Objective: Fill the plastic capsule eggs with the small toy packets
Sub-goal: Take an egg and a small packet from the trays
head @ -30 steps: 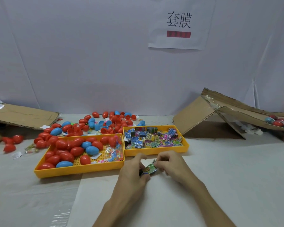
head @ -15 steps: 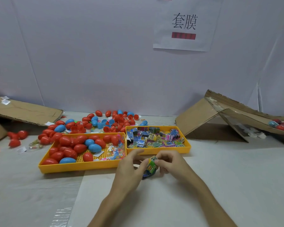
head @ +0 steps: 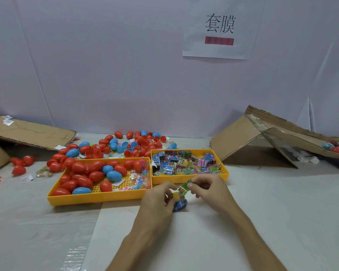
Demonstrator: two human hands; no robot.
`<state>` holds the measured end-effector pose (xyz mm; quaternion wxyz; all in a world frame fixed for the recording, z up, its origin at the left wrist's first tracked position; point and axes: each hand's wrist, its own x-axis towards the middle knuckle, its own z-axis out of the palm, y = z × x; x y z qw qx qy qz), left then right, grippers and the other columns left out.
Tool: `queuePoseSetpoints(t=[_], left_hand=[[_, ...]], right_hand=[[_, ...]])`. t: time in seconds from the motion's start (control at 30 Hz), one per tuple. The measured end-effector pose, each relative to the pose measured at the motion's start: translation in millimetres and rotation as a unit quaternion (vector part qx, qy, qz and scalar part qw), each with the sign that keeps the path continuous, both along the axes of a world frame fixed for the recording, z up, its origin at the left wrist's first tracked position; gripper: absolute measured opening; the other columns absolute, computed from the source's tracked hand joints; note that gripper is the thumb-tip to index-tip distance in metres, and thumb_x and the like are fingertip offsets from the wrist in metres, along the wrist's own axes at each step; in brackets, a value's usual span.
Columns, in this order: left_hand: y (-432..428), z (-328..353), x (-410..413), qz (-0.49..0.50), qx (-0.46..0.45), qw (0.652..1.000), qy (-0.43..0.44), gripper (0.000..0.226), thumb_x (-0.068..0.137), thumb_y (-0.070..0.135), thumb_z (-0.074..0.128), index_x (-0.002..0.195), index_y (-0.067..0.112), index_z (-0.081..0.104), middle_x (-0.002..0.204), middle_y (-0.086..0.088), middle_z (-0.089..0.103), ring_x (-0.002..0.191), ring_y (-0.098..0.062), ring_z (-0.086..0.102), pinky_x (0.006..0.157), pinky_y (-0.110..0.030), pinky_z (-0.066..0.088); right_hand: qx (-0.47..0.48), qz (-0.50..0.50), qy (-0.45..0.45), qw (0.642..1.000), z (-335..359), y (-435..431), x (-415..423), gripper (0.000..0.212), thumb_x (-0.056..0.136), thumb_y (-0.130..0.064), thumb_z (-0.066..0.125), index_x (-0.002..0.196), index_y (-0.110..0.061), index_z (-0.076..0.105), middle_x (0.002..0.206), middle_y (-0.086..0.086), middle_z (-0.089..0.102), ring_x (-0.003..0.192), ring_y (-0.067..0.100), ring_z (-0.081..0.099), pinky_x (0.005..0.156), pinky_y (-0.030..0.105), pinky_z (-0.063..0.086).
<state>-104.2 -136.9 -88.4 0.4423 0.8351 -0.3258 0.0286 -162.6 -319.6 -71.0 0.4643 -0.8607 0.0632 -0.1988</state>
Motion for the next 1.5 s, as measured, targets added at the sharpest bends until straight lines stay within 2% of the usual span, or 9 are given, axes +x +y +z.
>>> queuePoseSetpoints(t=[0.17, 0.33, 0.5, 0.6, 0.73, 0.83, 1.07, 1.3, 1.5], left_hand=[[2, 3, 0, 0.002, 0.000, 0.999, -0.050, 0.012, 0.095, 0.017, 0.066, 0.097, 0.024, 0.076, 0.089, 0.016, 0.070, 0.078, -0.003, 0.063, 0.070, -0.020, 0.053], [3, 9, -4, 0.018, -0.074, 0.994, -0.078, 0.010, 0.097, 0.028, 0.065, 0.107, 0.026, 0.069, 0.094, 0.020, 0.064, 0.082, 0.007, 0.059, 0.068, -0.005, 0.042], [4, 13, 0, -0.036, -0.117, 0.992, 0.012, 0.015, 0.092, 0.015, 0.071, 0.085, 0.028, 0.075, 0.077, 0.017, 0.071, 0.078, -0.003, 0.065, 0.063, -0.015, 0.049], [5, 15, 2, -0.062, -0.166, 0.978, 0.112, 0.014, 0.090, 0.006, 0.073, 0.086, 0.018, 0.078, 0.077, 0.007, 0.075, 0.074, -0.007, 0.071, 0.066, -0.021, 0.055], [6, 17, 3, -0.074, -0.223, 0.949, 0.208, 0.010, 0.088, 0.003, 0.074, 0.084, 0.012, 0.076, 0.077, -0.004, 0.076, 0.071, -0.016, 0.072, 0.065, -0.021, 0.056], [7, 18, 3, -0.065, -0.230, 0.944, 0.229, 0.006, 0.087, 0.006, 0.076, 0.083, 0.010, 0.074, 0.075, -0.006, 0.076, 0.071, -0.018, 0.071, 0.067, -0.026, 0.058], [8, 17, 4, -0.074, -0.248, 0.926, 0.276, 0.006, 0.088, 0.011, 0.076, 0.086, 0.006, 0.074, 0.077, -0.007, 0.076, 0.072, -0.016, 0.071, 0.069, -0.024, 0.058], [9, 17, 5, -0.085, -0.307, 0.882, 0.346, 0.008, 0.090, 0.008, 0.071, 0.088, 0.001, 0.069, 0.081, -0.013, 0.075, 0.073, -0.016, 0.070, 0.067, -0.022, 0.056], [8, 15, 5, -0.051, -0.242, 0.934, 0.257, 0.010, 0.088, 0.003, 0.073, 0.079, 0.004, 0.069, 0.070, -0.009, 0.073, 0.067, -0.016, 0.069, 0.068, -0.027, 0.059]], right_hand=[[-0.003, -0.005, -0.019, 1.000, -2, 1, 1, 0.014, 0.088, -0.019, 0.077, 0.074, -0.019, 0.074, 0.068, 0.001, 0.069, 0.062, 0.015, 0.064, 0.061, 0.035, 0.054], [0.023, 0.040, -0.032, 0.998, 0, 5, 0, 0.015, 0.091, -0.015, 0.073, 0.078, -0.020, 0.074, 0.069, 0.002, 0.070, 0.061, 0.016, 0.065, 0.062, 0.030, 0.055], [0.047, 0.088, -0.042, 0.994, 2, 12, -1, 0.012, 0.086, -0.015, 0.075, 0.076, -0.022, 0.074, 0.070, 0.004, 0.070, 0.062, 0.015, 0.064, 0.060, 0.029, 0.053], [0.088, 0.101, -0.054, 0.990, 5, 13, -2, 0.007, 0.082, -0.019, 0.076, 0.079, -0.013, 0.074, 0.073, 0.007, 0.070, 0.063, 0.016, 0.064, 0.061, 0.027, 0.052], [0.142, 0.095, -0.060, 0.983, 6, 16, -2, 0.010, 0.079, -0.025, 0.079, 0.074, -0.021, 0.071, 0.071, 0.006, 0.068, 0.063, 0.018, 0.063, 0.063, 0.029, 0.052], [0.151, 0.097, -0.055, 0.982, 6, 17, -2, 0.012, 0.080, -0.027, 0.079, 0.074, -0.022, 0.071, 0.073, 0.008, 0.068, 0.066, 0.019, 0.063, 0.065, 0.035, 0.052], [0.172, 0.107, -0.037, 0.979, 7, 16, -2, 0.012, 0.090, -0.019, 0.073, 0.079, -0.023, 0.074, 0.070, 0.000, 0.066, 0.068, 0.016, 0.061, 0.064, 0.028, 0.050], [0.286, 0.148, -0.019, 0.947, 10, 15, -4, 0.011, 0.085, -0.022, 0.070, 0.077, -0.013, 0.071, 0.072, 0.009, 0.055, 0.068, 0.015, 0.052, 0.064, 0.024, 0.046], [0.259, 0.123, -0.028, 0.958, 7, 17, -2, 0.015, 0.077, -0.022, 0.077, 0.081, -0.008, 0.072, 0.073, 0.006, 0.060, 0.067, 0.016, 0.051, 0.065, 0.025, 0.046]])
